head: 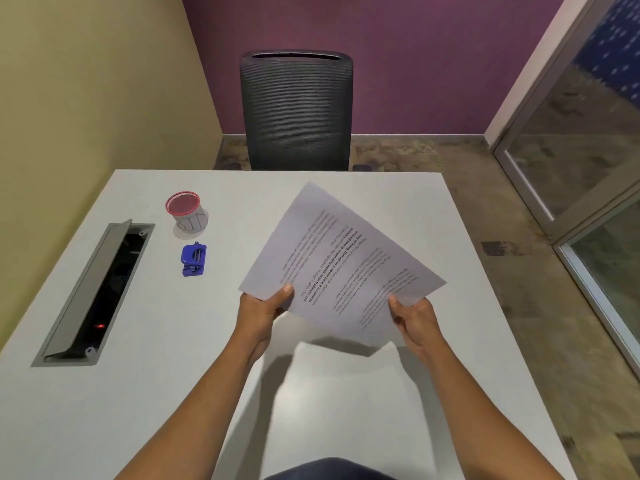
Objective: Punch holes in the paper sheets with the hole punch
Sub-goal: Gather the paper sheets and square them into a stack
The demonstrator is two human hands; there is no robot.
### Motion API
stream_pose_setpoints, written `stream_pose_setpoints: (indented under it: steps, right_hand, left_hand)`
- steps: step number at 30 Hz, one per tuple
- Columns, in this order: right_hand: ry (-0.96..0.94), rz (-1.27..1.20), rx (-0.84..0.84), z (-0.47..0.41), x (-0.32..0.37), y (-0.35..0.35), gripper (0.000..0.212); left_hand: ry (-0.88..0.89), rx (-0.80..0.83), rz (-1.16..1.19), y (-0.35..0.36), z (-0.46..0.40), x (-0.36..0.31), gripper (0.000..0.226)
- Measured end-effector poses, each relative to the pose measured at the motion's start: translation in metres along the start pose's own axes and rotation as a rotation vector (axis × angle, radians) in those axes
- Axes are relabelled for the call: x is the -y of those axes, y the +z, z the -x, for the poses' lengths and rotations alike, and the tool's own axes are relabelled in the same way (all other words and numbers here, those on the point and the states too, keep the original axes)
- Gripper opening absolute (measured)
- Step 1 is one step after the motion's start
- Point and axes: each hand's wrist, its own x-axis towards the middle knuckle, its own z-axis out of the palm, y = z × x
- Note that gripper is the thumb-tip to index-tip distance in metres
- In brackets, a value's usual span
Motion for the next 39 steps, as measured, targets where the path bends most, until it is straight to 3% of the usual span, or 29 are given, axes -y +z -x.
stream_pose_setpoints:
  steps: [3, 12, 19, 25, 34, 39]
  right_hand:
    - [-0.041, 0.146, -0.031, -0.001, 0.003, -0.009, 0.027]
    - [-0.162, 0.351, -0.056, -0.003, 0.01, 0.003, 0.021]
    - [-0.228, 0.366, -0.036, -0.01, 0.019, 0.016, 0.029]
    - [-0.064, 0.433, 0.033, -0.01, -0.009, 0.014, 0.035]
    - [-0.082, 0.443, -0.049, -0.008, -0.019, 0.012, 0.02]
    - [-0.014, 0.197, -0.168, -0.005, -0.017, 0.003, 0.059]
  left_hand:
    - [-0.004, -0.069, -0.093, -0.023, -0.004, -0.001, 0.032]
    - [0.089, -0.013, -0.481, -0.032, -0.02, -0.008, 0.023]
    - [0.162, -0.045, -0.454, -0.028, -0.024, -0.003, 0.034]
    - [0.043, -0.059, -0.509, -0.042, -0.024, 0.024, 0.027]
    - [0.082, -0.092, -0.549, -0.042, -0.028, 0.033, 0.016]
    - [0.06, -0.037, -0.405, -0.034, -0.03, 0.019, 0.015]
